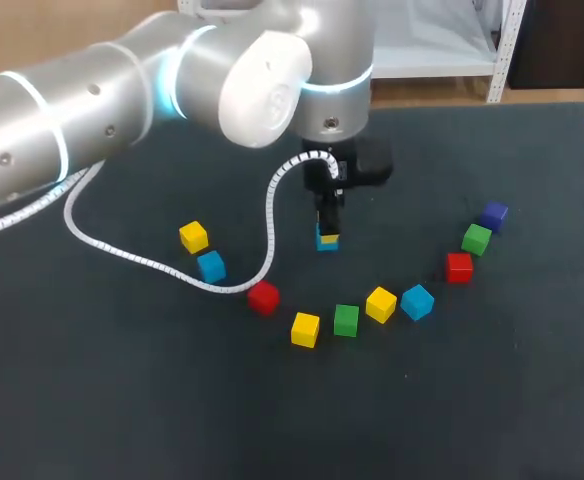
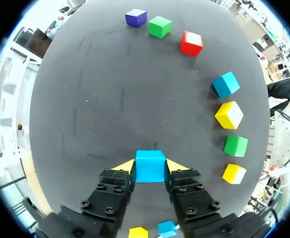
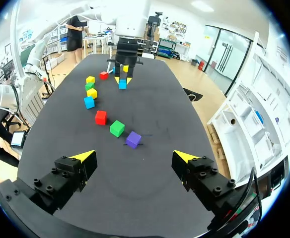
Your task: Place the blue cubes, place green cubes on the blue cubes, place the yellow cubes on the green cubes, then place the red cubes on the yellow cubes, and place purple cube on the red cubes.
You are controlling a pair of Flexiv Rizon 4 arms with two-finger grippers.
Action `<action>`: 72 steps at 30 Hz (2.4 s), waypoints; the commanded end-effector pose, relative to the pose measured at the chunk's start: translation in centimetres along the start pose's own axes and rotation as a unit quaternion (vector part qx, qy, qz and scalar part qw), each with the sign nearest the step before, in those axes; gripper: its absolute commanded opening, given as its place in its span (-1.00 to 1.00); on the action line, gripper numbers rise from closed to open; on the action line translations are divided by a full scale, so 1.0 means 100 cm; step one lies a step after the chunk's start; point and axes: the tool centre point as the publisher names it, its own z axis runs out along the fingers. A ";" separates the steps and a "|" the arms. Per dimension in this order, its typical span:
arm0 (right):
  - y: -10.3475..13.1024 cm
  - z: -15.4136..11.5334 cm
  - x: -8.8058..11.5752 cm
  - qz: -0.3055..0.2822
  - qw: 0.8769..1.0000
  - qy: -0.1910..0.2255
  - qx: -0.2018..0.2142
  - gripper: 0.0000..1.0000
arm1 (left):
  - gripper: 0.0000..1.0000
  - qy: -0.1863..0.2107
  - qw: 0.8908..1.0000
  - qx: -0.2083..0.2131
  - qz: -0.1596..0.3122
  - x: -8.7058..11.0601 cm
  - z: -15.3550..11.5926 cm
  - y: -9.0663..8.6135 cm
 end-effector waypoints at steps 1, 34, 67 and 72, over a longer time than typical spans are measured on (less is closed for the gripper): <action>0.001 0.000 0.000 -0.001 1.000 -0.001 0.001 1.00 | -1.00 0.002 1.000 0.001 0.003 -0.005 0.001 0.003; 0.001 0.000 0.000 -0.001 1.000 -0.001 0.001 1.00 | -0.96 0.013 1.000 0.010 0.002 -0.003 0.006 0.008; 0.001 0.000 0.000 -0.001 1.000 -0.001 0.001 1.00 | -0.66 0.010 1.000 0.014 0.002 -0.007 0.005 0.008; 0.001 0.000 0.000 -0.001 1.000 -0.001 0.001 1.00 | -0.66 0.011 1.000 0.016 0.001 -0.007 0.006 0.005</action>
